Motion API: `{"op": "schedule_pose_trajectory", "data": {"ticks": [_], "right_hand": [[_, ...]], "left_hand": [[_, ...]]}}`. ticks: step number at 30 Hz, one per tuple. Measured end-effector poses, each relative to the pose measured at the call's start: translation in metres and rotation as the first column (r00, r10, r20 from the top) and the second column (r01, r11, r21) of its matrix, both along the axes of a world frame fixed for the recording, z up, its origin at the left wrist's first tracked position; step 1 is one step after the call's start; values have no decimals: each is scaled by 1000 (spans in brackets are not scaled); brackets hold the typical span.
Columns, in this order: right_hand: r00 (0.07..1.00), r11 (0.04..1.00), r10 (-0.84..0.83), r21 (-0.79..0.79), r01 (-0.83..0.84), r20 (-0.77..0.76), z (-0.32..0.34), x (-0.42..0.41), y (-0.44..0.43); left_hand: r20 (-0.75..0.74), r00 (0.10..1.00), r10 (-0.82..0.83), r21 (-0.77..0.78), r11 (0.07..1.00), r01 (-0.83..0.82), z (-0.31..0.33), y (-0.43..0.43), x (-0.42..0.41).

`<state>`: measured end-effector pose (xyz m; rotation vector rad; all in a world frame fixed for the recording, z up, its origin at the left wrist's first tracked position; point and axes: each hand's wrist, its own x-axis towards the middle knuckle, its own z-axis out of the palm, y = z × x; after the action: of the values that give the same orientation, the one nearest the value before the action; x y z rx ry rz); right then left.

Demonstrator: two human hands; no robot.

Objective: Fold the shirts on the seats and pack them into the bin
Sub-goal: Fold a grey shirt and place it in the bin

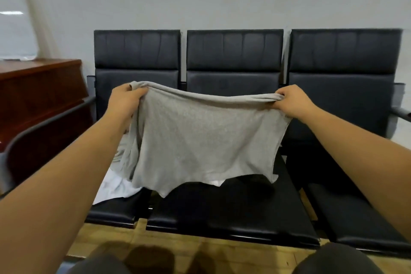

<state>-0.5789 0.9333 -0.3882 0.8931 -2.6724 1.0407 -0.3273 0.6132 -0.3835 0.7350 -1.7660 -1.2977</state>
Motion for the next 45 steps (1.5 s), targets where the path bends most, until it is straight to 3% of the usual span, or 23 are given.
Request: {"op": "schedule_pose_trajectory", "data": {"ticks": [4, 6, 10, 13, 16, 18, 20, 23, 26, 28, 30, 33, 35, 39, 42, 45], "right_hand": [[961, 944, 45, -326, 48, 273, 7, 7, 4], [926, 924, 133, -382, 12, 352, 13, 19, 2], [844, 923, 351, -301, -239, 406, 33, 64, -16], [785, 866, 495, -135, -482, 373, 36, 104, -46], [773, 829, 524, -6, -559, 357, 27, 131, -75], [770, 842, 505, -29, -538, 389, 21, 134, -81], [757, 864, 498, -164, -477, 422, 18, 129, -79], [667, 828, 540, -468, -310, 513, 19, 115, -69], [675, 800, 541, -555, -228, 502, 22, 102, -58], [703, 815, 507, -542, -203, 499, 18, 94, -50], [689, 838, 480, -515, -178, 544, 9, 90, -46], [618, 873, 483, -402, -277, 621, -5, 91, -45], [566, 869, 485, -294, -398, 667, -11, 102, -48], [503, 818, 478, -156, -554, 720, -23, 129, -64], [452, 813, 560, -353, -464, 695, -28, 137, -74], [367, 764, 643, -589, -261, 672, -29, 137, -78]], "left_hand": [[76, 995, -63, -21, 998, 64, 4, 7, 7], [88, 992, -94, -25, 995, 97, 9, 12, 8], [159, 945, -287, -91, 949, 303, 19, 32, 2], [288, 841, -458, -173, 839, 516, 23, 56, -8], [384, 747, -543, -208, 737, 643, 21, 76, -20], [330, 749, -574, -182, 740, 648, 17, 83, -23], [272, 725, -633, -114, 727, 677, 10, 83, -19], [468, 566, -679, 15, 646, 763, -14, 76, -9], [602, 453, -658, 158, 654, 740, -44, 69, -5], [509, 481, -714, 254, 658, 709, -56, 63, -3], [317, 585, -747, 332, 665, 669, -55, 59, -3], [87, 699, -709, 302, 688, 660, -38, 58, -10], [53, 717, -695, 251, 704, 664, -20, 64, -16], [137, 682, -718, 170, 695, 698, 1, 80, -29], [113, 736, -667, 167, 743, 648, -5, 81, -34], [236, 842, -485, 31, 870, 492, -28, 74, -34]]}}
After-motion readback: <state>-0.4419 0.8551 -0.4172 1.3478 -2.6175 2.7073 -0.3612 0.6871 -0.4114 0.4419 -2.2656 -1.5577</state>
